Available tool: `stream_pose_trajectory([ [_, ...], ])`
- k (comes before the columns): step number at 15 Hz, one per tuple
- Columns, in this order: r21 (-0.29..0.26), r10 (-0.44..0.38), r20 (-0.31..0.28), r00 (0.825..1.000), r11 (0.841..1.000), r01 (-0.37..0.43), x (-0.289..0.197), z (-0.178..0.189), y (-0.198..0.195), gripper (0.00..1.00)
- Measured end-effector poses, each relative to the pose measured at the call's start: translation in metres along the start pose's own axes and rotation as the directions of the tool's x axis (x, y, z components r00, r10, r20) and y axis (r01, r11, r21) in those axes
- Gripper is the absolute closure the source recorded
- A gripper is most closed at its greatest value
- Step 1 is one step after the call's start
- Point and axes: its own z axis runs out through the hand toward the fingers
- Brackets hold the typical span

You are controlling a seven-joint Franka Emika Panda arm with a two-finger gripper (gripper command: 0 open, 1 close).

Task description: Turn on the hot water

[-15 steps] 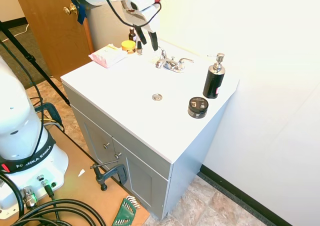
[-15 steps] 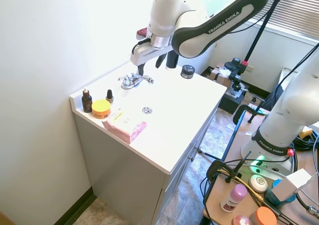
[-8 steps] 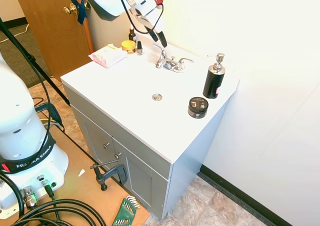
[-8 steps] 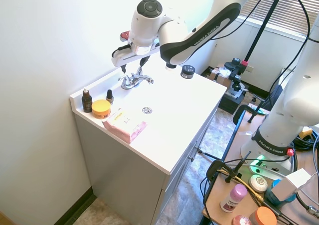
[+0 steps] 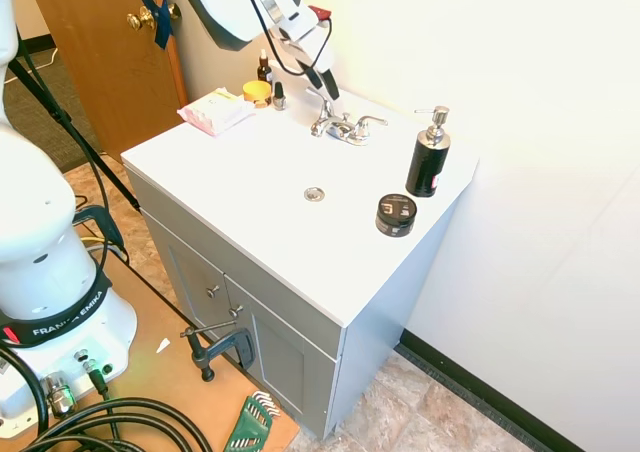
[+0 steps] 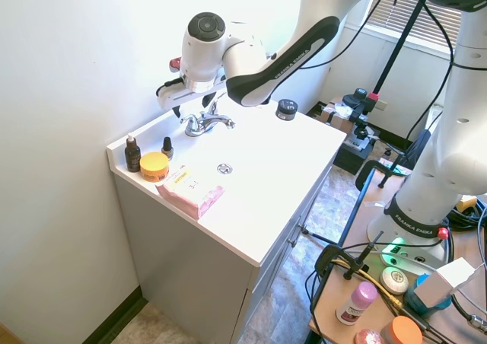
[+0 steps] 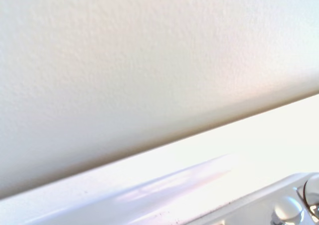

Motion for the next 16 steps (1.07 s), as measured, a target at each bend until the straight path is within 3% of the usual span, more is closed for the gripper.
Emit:
stream_pose_trajectory([
  [4, -0.049, 0.037, 0.023, 0.999, 0.998, -0.036, 0.000, 0.014, 0.012, 0.00],
  [12, -0.040, 0.070, 0.074, 0.995, 0.997, -0.068, -0.001, -0.013, 0.054, 0.00],
  [16, -0.035, 0.087, 0.069, 0.994, 0.996, -0.084, 0.010, -0.021, 0.070, 0.00],
])
